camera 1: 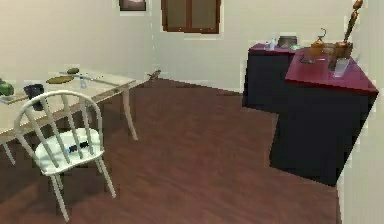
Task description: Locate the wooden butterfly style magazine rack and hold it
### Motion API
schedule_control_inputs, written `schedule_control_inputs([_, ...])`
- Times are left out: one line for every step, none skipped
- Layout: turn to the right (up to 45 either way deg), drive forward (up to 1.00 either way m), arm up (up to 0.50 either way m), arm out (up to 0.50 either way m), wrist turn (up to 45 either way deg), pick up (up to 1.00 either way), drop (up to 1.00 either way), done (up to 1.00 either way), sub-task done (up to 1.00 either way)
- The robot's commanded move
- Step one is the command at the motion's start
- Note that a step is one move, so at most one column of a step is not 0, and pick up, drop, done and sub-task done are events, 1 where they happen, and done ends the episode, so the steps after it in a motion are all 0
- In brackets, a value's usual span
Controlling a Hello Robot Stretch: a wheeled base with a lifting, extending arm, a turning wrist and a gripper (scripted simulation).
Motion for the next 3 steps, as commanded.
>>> schedule_control_inputs([0.0,1.0,0.0,0.0,0.0,0.0,0.0,0.0,0.0])
schedule_control_inputs([0.0,1.0,0.0,0.0,0.0,0.0,0.0,0.0,0.0])
schedule_control_inputs([6.0,0.0,0.0,0.0,0.0,0.0,0.0,0.0,0.0])
